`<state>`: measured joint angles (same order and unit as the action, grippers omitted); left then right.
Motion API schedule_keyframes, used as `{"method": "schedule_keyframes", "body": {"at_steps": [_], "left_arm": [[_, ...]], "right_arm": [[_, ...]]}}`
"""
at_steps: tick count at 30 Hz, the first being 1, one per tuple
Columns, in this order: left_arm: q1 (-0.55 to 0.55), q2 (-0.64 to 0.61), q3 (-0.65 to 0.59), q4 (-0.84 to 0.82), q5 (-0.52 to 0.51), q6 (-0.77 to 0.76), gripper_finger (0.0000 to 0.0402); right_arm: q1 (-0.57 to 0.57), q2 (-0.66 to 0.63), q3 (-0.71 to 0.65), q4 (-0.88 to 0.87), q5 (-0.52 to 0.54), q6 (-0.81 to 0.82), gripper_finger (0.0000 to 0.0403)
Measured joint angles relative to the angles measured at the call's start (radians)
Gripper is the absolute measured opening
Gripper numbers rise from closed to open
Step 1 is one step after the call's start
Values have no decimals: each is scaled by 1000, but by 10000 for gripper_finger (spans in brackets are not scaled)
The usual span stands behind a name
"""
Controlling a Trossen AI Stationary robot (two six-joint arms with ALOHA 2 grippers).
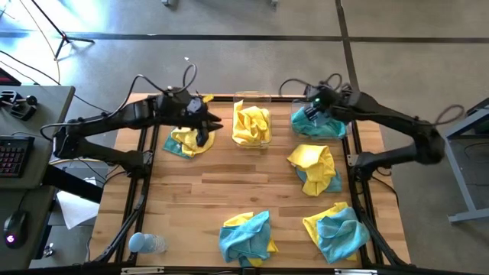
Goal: Sort microfiber towel by color & place in baskets
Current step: Put the blue towel into the right transparent bin
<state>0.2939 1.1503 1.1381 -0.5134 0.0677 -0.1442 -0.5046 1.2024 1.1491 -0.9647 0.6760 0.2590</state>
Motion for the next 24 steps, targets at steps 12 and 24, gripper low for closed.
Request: {"method": "schedule_keyframes", "body": {"at_steps": [12, 24], "left_arm": [[36, 1, 0, 115, -38, -76, 113], [33, 1, 0, 123, -104, -143, 113]], "right_arm": [[-234, -76, -381, 211, -274, -75, 5], [-398, -76, -451, 318, -555, -29, 80]]}}
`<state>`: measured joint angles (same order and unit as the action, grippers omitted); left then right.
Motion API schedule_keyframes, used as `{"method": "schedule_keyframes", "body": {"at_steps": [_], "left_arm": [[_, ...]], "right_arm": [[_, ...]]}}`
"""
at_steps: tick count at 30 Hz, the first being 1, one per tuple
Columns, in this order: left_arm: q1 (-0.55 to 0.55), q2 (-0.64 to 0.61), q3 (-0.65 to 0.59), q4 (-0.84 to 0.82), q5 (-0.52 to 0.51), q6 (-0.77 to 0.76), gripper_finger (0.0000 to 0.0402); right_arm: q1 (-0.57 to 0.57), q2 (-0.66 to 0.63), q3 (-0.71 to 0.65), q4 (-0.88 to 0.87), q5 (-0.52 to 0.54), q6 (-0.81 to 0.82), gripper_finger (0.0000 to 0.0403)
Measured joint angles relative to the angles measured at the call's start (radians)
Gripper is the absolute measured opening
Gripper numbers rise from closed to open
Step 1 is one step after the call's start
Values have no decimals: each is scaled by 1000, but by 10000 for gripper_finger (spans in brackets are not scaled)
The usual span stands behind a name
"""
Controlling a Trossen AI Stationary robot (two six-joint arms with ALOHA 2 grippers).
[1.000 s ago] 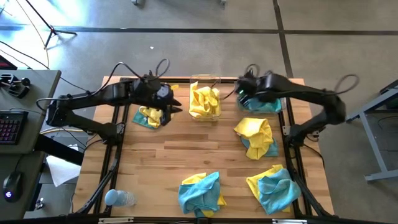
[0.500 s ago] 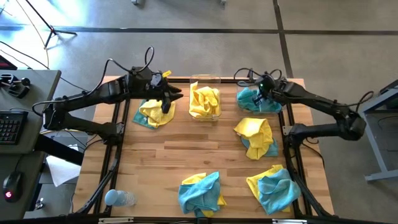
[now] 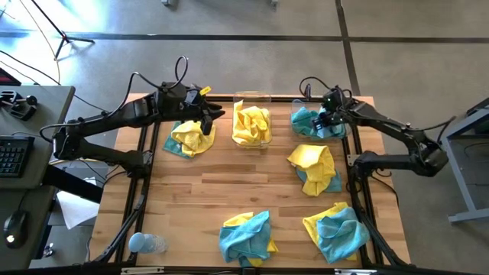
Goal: Sort microfiber towel by color & place in baskets
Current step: Put the blue towel into the right transparent bin
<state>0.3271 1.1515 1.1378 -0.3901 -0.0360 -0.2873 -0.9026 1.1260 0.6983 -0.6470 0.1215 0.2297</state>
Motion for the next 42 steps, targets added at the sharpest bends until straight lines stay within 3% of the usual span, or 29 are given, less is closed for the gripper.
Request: {"method": "schedule_keyframes", "body": {"at_steps": [9, 16, 21, 26, 31, 42], "left_arm": [[1, 0, 0, 0, -4, 1, 113], [1, 0, 0, -1, -6, 1, 113], [1, 0, 0, -2, -6, 0, 113], [1, 0, 0, -3, -6, -1, 113], [1, 0, 0, -3, -6, -1, 113], [0, 0, 0, -7, -5, -18, 113]], "right_arm": [[-21, 0, 168, -244, 20, 5, 179], [-21, 0, 352, -391, 33, 60, 202], [-20, 13, 358, -387, 7, 85, 165], [-20, 74, 265, -342, -71, 82, 85], [-20, 167, 167, -186, -80, 85, 12], [-20, 403, 117, -49, -112, 75, 7]]}}
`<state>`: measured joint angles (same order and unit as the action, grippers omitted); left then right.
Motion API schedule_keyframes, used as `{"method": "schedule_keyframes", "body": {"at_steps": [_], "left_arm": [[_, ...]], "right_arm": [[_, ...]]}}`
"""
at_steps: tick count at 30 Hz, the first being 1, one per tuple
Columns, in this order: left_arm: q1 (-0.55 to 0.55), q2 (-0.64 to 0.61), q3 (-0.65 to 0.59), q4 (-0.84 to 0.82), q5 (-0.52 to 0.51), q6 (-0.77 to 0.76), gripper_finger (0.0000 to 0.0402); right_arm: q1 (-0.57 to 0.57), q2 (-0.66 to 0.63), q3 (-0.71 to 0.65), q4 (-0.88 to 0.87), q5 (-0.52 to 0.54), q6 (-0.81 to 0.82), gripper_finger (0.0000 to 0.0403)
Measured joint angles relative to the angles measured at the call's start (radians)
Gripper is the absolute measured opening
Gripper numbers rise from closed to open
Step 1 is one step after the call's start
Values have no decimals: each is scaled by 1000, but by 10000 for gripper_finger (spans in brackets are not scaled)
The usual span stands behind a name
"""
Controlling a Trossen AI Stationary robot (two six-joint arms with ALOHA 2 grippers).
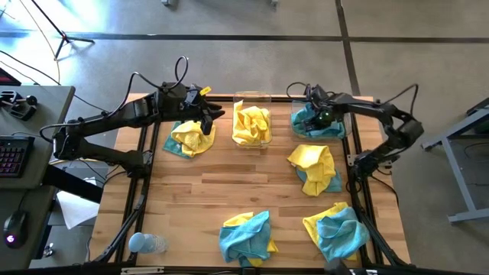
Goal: Sort microfiber towel by color & place in baskets
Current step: Put the blue towel into the right transparent bin
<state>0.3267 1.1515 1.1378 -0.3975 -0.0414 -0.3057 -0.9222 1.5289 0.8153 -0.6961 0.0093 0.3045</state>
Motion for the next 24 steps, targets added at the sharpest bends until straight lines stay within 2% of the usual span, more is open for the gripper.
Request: {"method": "schedule_keyframes", "body": {"at_steps": [6, 15, 24], "left_arm": [[0, 0, 0, -6, 0, -8, 113], [0, 0, 0, -6, 0, -7, 113], [0, 0, 0, -1, -20, 27, 113]], "right_arm": [[0, -19, 21, -24, 0, -14, 1], [0, -154, 138, -209, 1, -17, 1], [0, -271, 219, -254, 1, -7, 0]]}}
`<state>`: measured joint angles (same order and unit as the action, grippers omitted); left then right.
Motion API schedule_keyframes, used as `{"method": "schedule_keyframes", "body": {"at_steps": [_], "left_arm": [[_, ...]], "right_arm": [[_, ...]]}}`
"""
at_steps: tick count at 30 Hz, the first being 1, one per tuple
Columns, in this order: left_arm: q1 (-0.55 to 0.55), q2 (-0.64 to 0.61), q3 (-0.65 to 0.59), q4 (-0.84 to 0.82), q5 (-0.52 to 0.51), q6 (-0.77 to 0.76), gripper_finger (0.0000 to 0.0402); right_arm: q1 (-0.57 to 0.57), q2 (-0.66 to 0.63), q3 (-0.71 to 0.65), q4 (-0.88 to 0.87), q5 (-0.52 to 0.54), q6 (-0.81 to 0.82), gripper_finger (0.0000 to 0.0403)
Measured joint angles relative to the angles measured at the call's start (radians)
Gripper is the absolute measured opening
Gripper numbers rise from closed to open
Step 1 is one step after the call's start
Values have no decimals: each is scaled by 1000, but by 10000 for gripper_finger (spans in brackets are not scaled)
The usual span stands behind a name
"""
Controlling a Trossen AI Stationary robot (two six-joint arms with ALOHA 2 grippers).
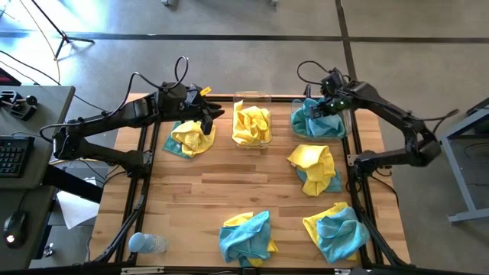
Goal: Sort microfiber towel by color & place in baskets
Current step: Put the blue towel into the right transparent bin
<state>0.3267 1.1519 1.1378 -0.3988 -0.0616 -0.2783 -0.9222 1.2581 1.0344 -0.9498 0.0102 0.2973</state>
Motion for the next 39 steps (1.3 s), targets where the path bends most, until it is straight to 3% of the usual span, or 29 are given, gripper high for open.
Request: {"method": "schedule_keyframes", "body": {"at_steps": [11, 20, 24, 31, 39], "left_arm": [[0, 0, 0, -51, -1, 1, 113], [0, 0, 0, -63, -2, -5, 113], [0, 0, 0, -63, -2, -8, 113], [0, 0, 0, -62, -2, -8, 113], [0, 0, 0, -61, -2, -9, 113]], "right_arm": [[0, -2, -77, 84, -3, -10, 8], [0, -1, -147, 103, -12, -8, 98], [0, -1, -147, 133, -12, -8, 119], [0, 37, -147, 213, -16, -10, 101], [14, 214, -147, 236, -19, -36, 76]]}}
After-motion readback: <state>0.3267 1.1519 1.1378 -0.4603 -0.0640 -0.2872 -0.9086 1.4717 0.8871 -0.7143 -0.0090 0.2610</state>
